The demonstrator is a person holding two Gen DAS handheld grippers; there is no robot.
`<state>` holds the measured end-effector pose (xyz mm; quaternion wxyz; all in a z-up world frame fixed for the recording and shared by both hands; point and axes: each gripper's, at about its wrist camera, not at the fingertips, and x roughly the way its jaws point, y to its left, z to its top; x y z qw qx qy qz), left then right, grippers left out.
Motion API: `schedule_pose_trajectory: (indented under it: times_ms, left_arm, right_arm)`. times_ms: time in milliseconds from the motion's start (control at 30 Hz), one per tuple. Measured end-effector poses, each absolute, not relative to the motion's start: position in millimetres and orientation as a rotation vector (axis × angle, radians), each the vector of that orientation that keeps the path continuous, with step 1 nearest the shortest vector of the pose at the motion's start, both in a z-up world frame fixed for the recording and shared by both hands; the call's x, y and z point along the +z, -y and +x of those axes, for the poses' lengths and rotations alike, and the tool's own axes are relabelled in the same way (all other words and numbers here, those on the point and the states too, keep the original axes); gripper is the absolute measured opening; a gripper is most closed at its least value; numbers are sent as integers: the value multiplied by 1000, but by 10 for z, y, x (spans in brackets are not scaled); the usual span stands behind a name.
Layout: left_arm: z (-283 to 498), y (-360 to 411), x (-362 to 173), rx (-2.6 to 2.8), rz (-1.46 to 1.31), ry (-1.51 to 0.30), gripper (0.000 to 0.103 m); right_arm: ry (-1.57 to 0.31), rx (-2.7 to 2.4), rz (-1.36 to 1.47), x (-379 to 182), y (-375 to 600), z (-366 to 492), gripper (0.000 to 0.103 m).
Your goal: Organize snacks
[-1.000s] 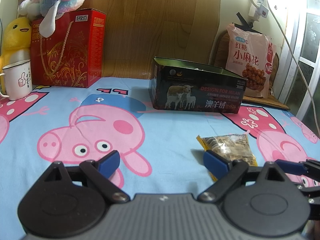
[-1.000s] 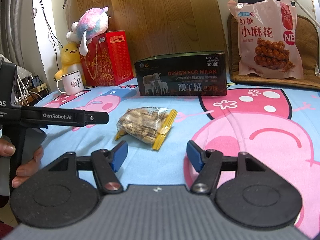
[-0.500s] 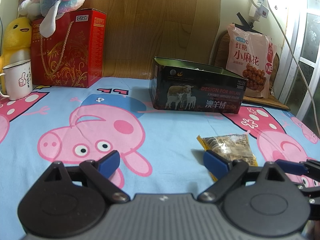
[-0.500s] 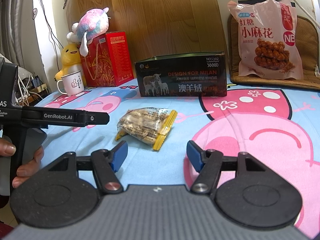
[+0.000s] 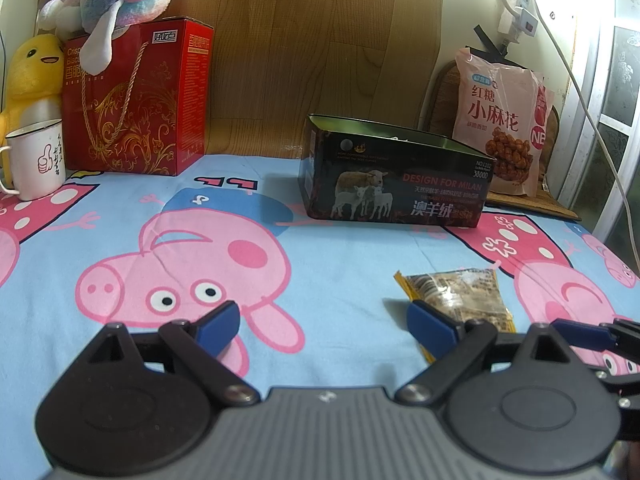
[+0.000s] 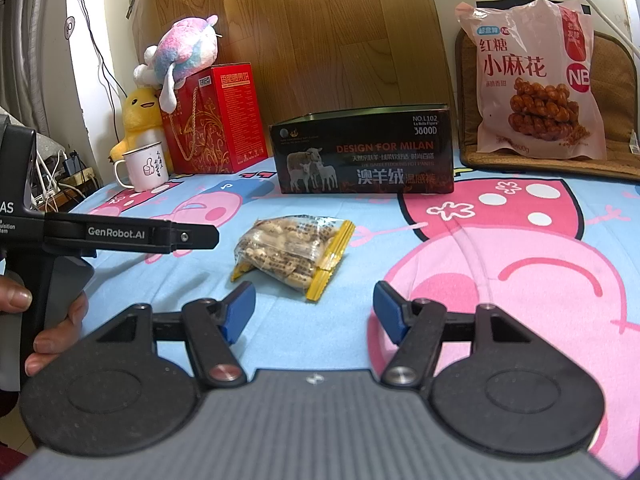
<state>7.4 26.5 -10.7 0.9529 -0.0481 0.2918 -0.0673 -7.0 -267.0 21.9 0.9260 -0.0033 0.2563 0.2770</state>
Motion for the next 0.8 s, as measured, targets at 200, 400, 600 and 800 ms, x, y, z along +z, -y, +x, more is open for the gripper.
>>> schedule_pose_trajectory:
  times_ms: [200, 400, 600, 800]
  left_arm:
    - [73, -264, -107, -137, -98, -593, 94]
    - [78, -278, -106, -134, -101, -596, 95]
    - [80, -275, -105, -133, -101, -596, 95]
    - [82, -278, -105, -134, -101, -597, 95]
  right_arm:
    - [-525, 569, -6, 218, 2678, -73, 67]
    - [-525, 569, -6, 217, 2680, -74, 67]
    - [-525, 568, -6, 215, 2683, -76, 67]
    - [-525, 569, -6, 215, 2682, -74, 67]
